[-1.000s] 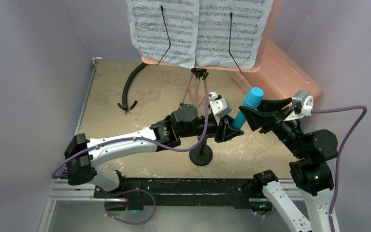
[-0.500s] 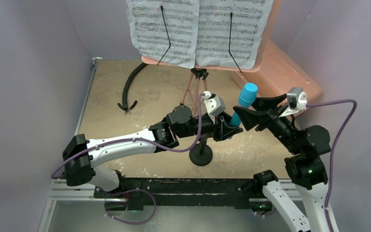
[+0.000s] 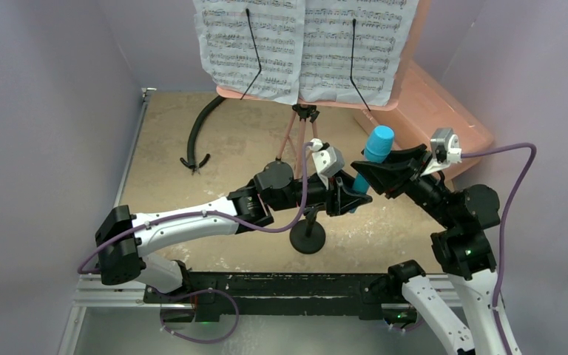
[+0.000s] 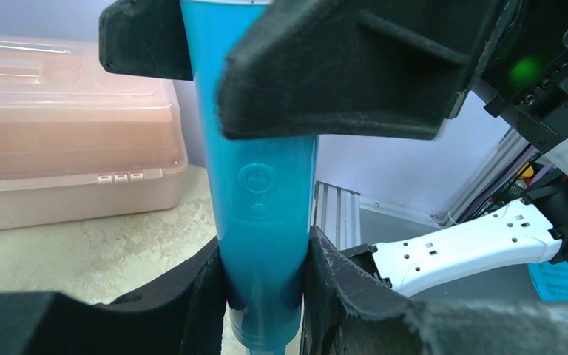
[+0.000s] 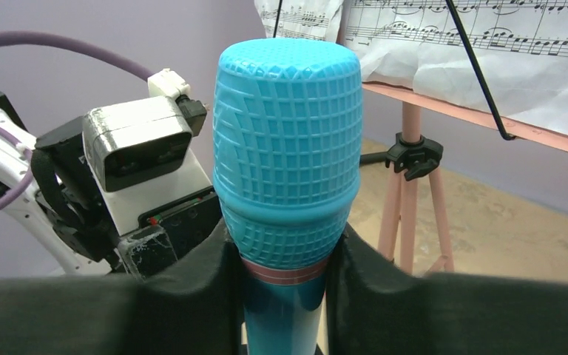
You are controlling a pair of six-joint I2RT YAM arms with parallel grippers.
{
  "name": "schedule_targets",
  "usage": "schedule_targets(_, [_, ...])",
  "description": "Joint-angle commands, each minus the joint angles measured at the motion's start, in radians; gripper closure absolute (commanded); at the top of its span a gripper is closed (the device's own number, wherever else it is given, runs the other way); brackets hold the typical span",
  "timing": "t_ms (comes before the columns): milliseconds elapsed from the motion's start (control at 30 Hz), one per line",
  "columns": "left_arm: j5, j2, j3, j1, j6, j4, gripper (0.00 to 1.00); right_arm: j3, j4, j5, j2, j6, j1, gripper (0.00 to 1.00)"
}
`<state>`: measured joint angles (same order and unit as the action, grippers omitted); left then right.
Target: Set up the instrument practice props
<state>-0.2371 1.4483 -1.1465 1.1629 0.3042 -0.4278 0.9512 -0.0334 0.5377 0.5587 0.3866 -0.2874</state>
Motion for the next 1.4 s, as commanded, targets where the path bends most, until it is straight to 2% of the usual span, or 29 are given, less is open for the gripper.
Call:
schedule_targets(0, [-0.016,-0.044,-0.017,-0.001,-0.009,-0.039,1.0,0.008,-0.062,0.001,0.012,0.011,0.0,1.0])
schedule_targets(33, [-0.01,-0.046,-0.016,-0.001,-0.016,-0.036,0.98,0.011,-0.053,-0.005,0.012,0.001,-0.001,1.0])
schedule_targets(167, [0.016,-0.056,-0.009,-0.002,-0.046,-0.029,0.62,0.019,-0.019,-0.02,0.001,-0.079,0.0,1.0])
schedule_targets(267, [0.033,-0.06,-0.006,-0.003,-0.059,-0.025,0.4,0.005,-0.007,-0.063,-0.019,-0.104,-0.001,1.0])
schedule_targets(333, [0.045,-0.061,-0.008,-0.008,-0.06,-0.022,0.29,-0.009,-0.002,-0.076,-0.036,-0.118,-0.001,1.0])
schedule_targets(433, [0.057,-0.063,-0.011,-0.025,-0.048,-0.023,0.19,-0.032,0.013,-0.093,-0.056,-0.138,0.0,1.0])
schedule_targets(700, [-0.017,-0.076,0.043,-0.156,0.087,-0.086,0.15,-0.104,0.027,-0.09,-0.111,-0.172,0.0,1.0])
schedule_targets(967, [-0.016,-0.168,0.162,-0.233,0.131,-0.081,0.12,-0.155,0.001,-0.083,-0.148,-0.199,0.001,1.0])
schedule_targets(1200, [0.03,-0.329,0.336,-0.274,0.166,-0.048,0.13,-0.177,-0.033,-0.067,-0.145,-0.18,0.0,1.0])
schedule_targets(1367, [0.1,-0.499,0.459,-0.284,0.162,-0.005,0.13,-0.196,-0.062,-0.051,-0.139,-0.173,0.001,1.0])
